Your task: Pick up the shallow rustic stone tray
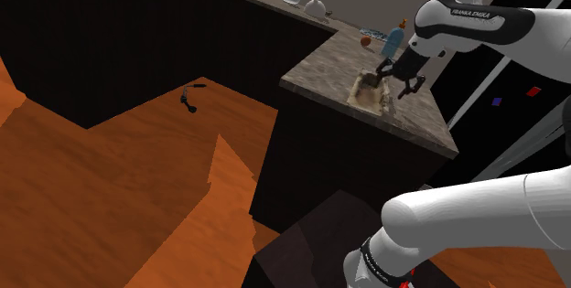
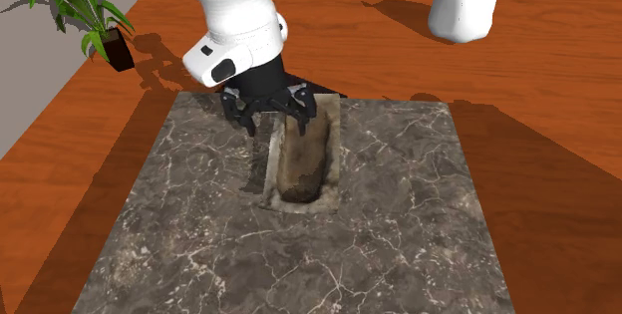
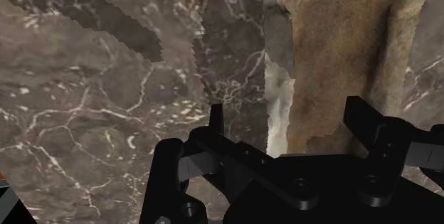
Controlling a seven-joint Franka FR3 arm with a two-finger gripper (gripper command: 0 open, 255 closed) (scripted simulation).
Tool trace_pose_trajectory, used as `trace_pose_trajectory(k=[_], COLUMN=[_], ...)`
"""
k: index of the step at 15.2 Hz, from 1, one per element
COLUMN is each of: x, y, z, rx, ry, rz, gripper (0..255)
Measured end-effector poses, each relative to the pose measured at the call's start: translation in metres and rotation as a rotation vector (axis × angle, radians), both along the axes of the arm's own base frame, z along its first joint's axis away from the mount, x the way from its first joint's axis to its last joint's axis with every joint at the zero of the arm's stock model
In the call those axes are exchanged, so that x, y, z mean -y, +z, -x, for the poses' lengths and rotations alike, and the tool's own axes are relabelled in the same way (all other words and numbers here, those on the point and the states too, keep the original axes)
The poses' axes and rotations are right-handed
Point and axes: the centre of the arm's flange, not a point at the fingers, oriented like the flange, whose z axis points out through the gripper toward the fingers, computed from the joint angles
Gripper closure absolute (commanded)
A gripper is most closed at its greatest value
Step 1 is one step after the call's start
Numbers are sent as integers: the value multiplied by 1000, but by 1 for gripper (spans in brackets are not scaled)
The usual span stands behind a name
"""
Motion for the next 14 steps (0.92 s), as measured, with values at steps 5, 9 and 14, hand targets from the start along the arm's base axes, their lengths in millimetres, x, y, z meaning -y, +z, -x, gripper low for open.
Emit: trace_pose_trajectory(k=[5,9,14], x=[-1,-1,-1], y=[-13,-13,-10], z=[0,0,0], rx=[0,1,1], ry=[-1,0,0], rz=[0,0,0], gripper=[255,255,255])
